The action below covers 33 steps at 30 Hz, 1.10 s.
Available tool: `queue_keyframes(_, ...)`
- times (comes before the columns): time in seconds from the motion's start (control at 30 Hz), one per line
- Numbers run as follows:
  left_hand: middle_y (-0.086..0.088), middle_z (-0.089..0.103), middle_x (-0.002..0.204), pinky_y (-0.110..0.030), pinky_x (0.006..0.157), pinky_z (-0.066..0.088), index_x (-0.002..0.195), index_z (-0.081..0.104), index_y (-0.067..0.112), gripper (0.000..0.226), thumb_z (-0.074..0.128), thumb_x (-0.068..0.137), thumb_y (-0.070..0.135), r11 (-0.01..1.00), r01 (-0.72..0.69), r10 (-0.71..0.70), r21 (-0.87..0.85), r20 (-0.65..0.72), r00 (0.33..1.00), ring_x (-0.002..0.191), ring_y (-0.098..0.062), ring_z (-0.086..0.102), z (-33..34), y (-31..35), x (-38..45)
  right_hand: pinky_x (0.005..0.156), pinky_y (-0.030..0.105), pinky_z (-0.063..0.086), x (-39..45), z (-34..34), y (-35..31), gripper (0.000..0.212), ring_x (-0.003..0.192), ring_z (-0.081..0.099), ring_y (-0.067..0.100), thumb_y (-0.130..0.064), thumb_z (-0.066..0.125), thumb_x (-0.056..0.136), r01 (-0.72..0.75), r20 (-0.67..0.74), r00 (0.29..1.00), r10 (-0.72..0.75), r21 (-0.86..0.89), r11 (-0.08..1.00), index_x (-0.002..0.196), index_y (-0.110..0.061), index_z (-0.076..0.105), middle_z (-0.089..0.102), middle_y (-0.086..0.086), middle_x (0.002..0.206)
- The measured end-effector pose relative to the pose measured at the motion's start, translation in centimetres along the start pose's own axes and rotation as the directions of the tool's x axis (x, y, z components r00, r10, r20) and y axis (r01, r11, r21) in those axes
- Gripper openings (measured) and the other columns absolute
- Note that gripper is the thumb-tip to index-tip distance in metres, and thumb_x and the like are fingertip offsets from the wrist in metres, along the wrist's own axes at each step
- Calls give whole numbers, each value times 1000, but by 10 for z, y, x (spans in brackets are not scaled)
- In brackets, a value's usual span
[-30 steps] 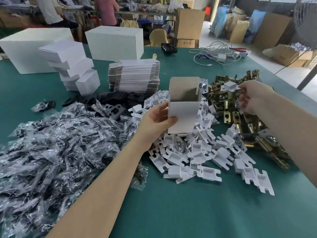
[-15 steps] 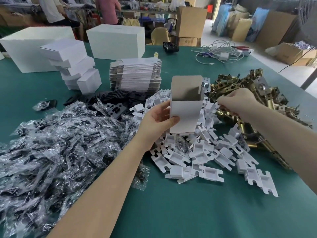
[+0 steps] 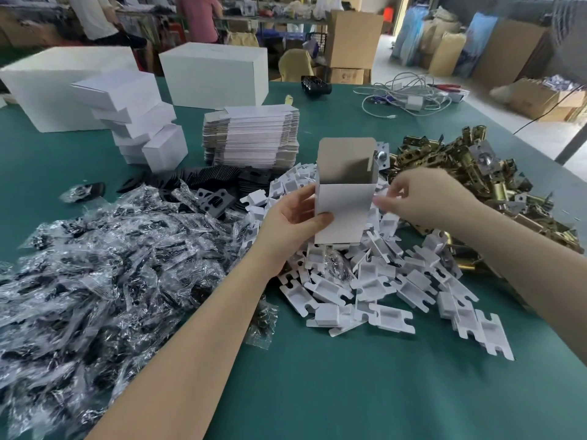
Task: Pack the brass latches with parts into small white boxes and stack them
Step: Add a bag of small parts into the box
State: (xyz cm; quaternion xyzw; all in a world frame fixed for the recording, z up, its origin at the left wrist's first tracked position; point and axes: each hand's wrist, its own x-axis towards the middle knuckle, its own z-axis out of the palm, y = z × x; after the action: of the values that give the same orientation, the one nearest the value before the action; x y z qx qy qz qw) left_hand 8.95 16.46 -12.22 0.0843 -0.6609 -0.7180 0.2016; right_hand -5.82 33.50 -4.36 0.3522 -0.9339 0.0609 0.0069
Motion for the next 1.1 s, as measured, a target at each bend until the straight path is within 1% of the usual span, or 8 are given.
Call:
queue_keyframes(0.07, 8, 75, 106, -19, 78, 55, 131, 57, 21, 52, 69, 87, -5, 1000, -4, 4, 7, -6, 1000, 98, -7, 71, 0, -1, 1, 60, 18, 47, -10, 0, -5, 47, 75, 60, 5, -62, 54, 89, 65, 245, 967, -65, 5, 998, 104, -21, 69, 63, -10, 90)
queue_keyframes(0.13, 8, 74, 108, -19, 80, 54, 135, 55, 17, 54, 68, 88, -5, 1000, -12, 13, 10, -13, 1000, 99, -6, 70, 0, -1, 0, 69, 20, 48, -20, 6, -8, 39, 72, 57, -1, -55, 60, 89, 88, 309, 946, -95, 36, 995, 110, -23, 69, 60, -15, 89)
queue_keyframes(0.27, 9, 75, 106, -21, 78, 55, 133, 56, 20, 52, 67, 89, -5, 1000, -19, 20, 15, -12, 1000, 98, -6, 70, 1, -2, 0, 80, 30, 54, -28, 21, -11, 22, 84, 64, 12, -40, 60, 93, 88, 190, 978, -88, 8, 996, 108, -27, 71, 66, 1, 123)
queue_keyframes(0.4, -2, 71, 116, -16, 68, 54, 140, 52, 14, 57, 68, 89, -3, 1000, -13, 13, 13, -22, 1000, 94, -6, 69, 1, -2, 1, 76, 35, 59, -32, 27, -18, 41, 78, 64, 11, -62, 57, 88, 45, 204, 978, -43, -7, 999, 108, -27, 67, 61, -9, 95)
queue_keyframes(0.57, -5, 69, 125, -26, 79, 57, 143, 50, 13, 59, 69, 89, 0, 1000, -4, 4, -3, -13, 1000, 109, -15, 68, -1, -3, 1, 72, 36, 58, -32, 29, -23, 20, 77, 62, 17, -37, 58, 94, -24, 116, 993, 28, -37, 999, 99, -22, 71, 67, -1, 100)
queue_keyframes(0.7, 0, 72, 118, -24, 78, 56, 138, 53, 17, 55, 69, 89, -1, 1000, -8, 8, -11, 0, 1000, 106, -12, 69, -2, -3, 2, 75, 41, 59, -26, 22, -20, 19, 80, 64, 24, -28, 56, 94, -45, 74, 996, 50, -75, 996, 101, -14, 67, 67, 5, 96)
queue_keyframes(0.87, -5, 71, 121, -33, 85, 58, 142, 51, 11, 57, 68, 89, -2, 1000, -12, 12, -22, -2, 1000, 108, -16, 67, -2, -5, 2, 85, 37, 57, -36, 18, -19, 15, 88, 64, 17, -32, 66, 89, 80, 240, 969, -60, -77, 994, 94, -19, 69, 68, -1, 97)
queue_keyframes(1.1, 9, 75, 107, -22, 72, 56, 131, 57, 24, 51, 70, 88, -1, 999, -4, 4, -44, 2, 1000, 100, -8, 70, -2, -6, 2, 84, 32, 56, -44, 4, -8, 47, 95, 65, 18, -20, 70, 88, 34, 218, 976, -12, -97, 995, 133, -17, 55, 65, 4, 119)
